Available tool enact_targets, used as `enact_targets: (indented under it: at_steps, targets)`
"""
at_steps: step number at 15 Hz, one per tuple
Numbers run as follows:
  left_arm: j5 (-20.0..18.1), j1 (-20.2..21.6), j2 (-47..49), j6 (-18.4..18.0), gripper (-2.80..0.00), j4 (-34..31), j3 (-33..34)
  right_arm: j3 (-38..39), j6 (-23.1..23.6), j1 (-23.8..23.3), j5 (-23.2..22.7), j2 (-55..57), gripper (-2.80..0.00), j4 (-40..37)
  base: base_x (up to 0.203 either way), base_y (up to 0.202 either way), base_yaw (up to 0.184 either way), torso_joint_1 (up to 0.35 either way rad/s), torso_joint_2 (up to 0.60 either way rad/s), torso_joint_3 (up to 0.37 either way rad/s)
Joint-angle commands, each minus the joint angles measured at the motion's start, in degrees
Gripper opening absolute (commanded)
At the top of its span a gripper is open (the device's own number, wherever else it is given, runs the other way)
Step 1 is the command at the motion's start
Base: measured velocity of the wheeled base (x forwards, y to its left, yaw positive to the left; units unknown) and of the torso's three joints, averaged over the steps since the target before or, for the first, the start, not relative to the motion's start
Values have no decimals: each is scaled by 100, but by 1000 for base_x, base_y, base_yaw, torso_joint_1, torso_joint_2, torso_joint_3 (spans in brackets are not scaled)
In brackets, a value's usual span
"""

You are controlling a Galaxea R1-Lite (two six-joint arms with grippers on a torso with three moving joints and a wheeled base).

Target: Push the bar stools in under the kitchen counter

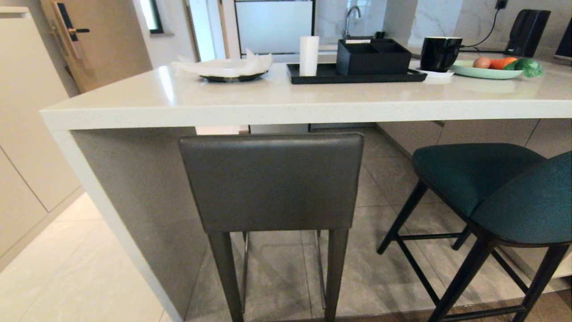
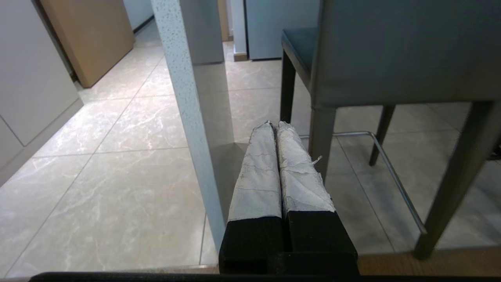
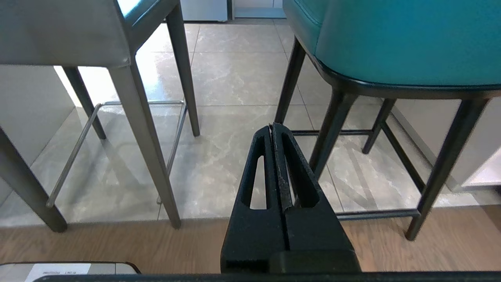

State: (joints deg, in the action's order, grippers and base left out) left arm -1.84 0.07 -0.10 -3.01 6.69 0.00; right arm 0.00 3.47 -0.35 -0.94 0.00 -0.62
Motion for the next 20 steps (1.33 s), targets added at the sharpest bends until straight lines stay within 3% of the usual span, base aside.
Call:
enact_targets:
  at_steps: [1,8,14,20]
  targets:
    - [-3,1,19,-7,-280,7,229,9,4,0,-3,0,-280,-2,-153,0,-1,11,2,-1]
    - [0,1,14,2,-280,16,229,9,-5,0,-3,0,-280,1,-181,0,0,0,1,1]
    - [8,1,19,2,-280,25,229,9,-31,0,6,0,-280,1,0,-11,1,0,0,0]
    - [8,1,15,2,-280,25,229,9,-31,0,6,0,-280,1,0,-182,-1,3,2,1]
